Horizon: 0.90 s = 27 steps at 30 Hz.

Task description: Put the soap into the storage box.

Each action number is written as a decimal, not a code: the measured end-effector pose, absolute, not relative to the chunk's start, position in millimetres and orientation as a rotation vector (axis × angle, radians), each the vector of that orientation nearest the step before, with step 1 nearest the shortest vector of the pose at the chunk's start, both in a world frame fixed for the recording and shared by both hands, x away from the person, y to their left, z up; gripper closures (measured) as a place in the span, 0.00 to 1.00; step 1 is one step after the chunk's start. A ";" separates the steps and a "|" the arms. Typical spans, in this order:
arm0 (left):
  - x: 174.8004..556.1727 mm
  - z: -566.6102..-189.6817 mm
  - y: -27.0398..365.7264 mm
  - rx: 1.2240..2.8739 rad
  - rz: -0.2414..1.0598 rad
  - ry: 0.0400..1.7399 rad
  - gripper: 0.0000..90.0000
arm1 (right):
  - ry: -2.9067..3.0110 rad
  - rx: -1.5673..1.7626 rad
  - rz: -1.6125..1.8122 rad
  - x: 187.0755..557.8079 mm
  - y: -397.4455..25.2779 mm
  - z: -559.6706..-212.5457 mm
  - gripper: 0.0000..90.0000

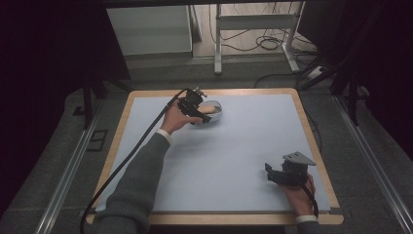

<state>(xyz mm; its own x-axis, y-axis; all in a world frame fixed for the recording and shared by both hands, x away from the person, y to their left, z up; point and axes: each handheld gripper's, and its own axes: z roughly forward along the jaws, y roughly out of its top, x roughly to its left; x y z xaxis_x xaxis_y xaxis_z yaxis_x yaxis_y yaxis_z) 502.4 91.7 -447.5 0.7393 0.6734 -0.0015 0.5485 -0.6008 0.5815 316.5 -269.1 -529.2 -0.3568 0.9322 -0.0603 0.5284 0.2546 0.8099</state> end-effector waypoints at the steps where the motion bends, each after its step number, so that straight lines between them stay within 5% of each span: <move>1: 499.1 -447.7 93.2 2.363 0.293 0.925 0.24 | 1.986 1.321 0.965 316.5 -269.1 -529.2 0.11; 27: 397.7 -467.7 153.5 2.234 0.320 0.936 0.21 | 1.975 1.320 0.961 315.8 -268.4 -529.1 0.11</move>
